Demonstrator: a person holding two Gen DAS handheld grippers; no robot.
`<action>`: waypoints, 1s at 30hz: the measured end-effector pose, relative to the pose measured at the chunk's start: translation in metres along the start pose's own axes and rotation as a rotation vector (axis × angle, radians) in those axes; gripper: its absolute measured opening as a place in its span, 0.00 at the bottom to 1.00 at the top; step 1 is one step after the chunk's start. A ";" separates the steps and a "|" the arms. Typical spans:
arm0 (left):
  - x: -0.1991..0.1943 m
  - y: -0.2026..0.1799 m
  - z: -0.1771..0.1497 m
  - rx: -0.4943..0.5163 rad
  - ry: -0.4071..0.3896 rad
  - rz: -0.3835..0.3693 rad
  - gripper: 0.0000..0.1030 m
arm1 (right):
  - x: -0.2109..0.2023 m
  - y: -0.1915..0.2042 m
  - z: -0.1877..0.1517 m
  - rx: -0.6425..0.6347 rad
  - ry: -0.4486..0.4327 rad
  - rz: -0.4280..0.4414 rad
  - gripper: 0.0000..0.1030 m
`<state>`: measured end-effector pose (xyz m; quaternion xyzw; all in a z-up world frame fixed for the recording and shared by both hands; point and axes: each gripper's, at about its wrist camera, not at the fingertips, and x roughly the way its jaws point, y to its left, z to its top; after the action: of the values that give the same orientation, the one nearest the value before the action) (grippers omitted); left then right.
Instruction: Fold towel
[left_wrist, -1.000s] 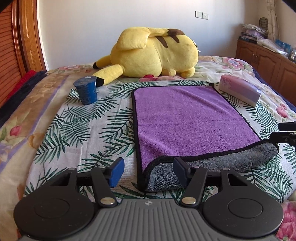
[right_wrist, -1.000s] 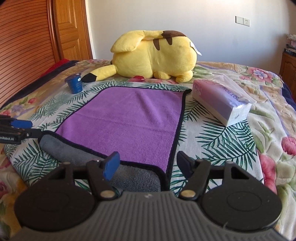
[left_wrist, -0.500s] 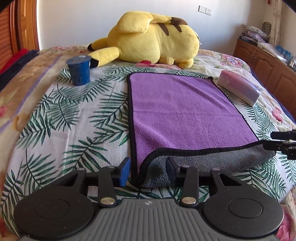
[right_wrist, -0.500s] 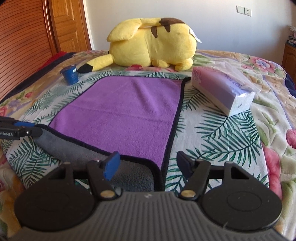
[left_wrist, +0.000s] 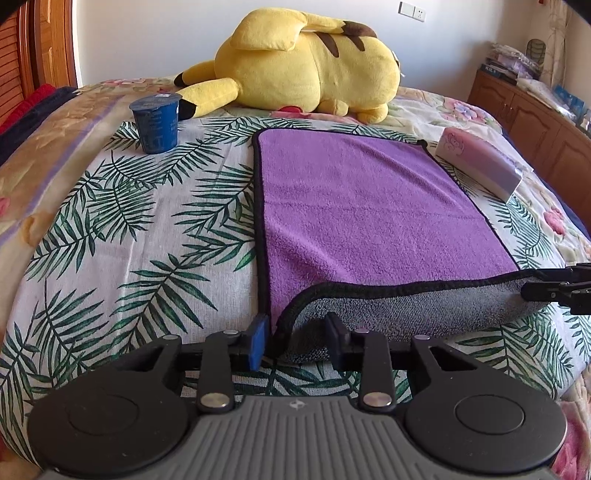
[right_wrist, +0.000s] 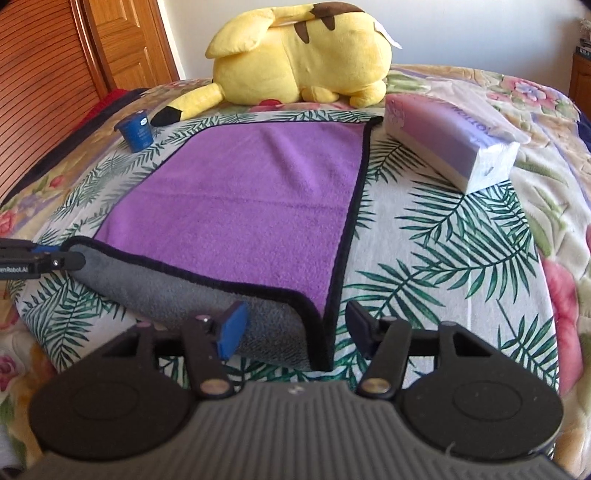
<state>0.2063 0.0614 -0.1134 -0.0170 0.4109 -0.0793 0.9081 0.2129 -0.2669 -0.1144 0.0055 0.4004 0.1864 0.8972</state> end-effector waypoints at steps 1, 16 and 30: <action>0.000 0.000 0.000 0.001 0.001 0.000 0.12 | 0.001 0.000 0.000 0.000 0.008 0.006 0.53; 0.000 -0.001 -0.002 0.003 -0.013 0.007 0.10 | 0.001 0.001 0.001 -0.025 0.034 0.032 0.22; -0.009 -0.003 0.002 0.001 -0.066 0.001 0.00 | -0.005 0.000 0.002 -0.046 -0.007 0.018 0.06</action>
<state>0.2012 0.0596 -0.1055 -0.0191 0.3809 -0.0782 0.9211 0.2114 -0.2678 -0.1095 -0.0110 0.3927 0.2039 0.8967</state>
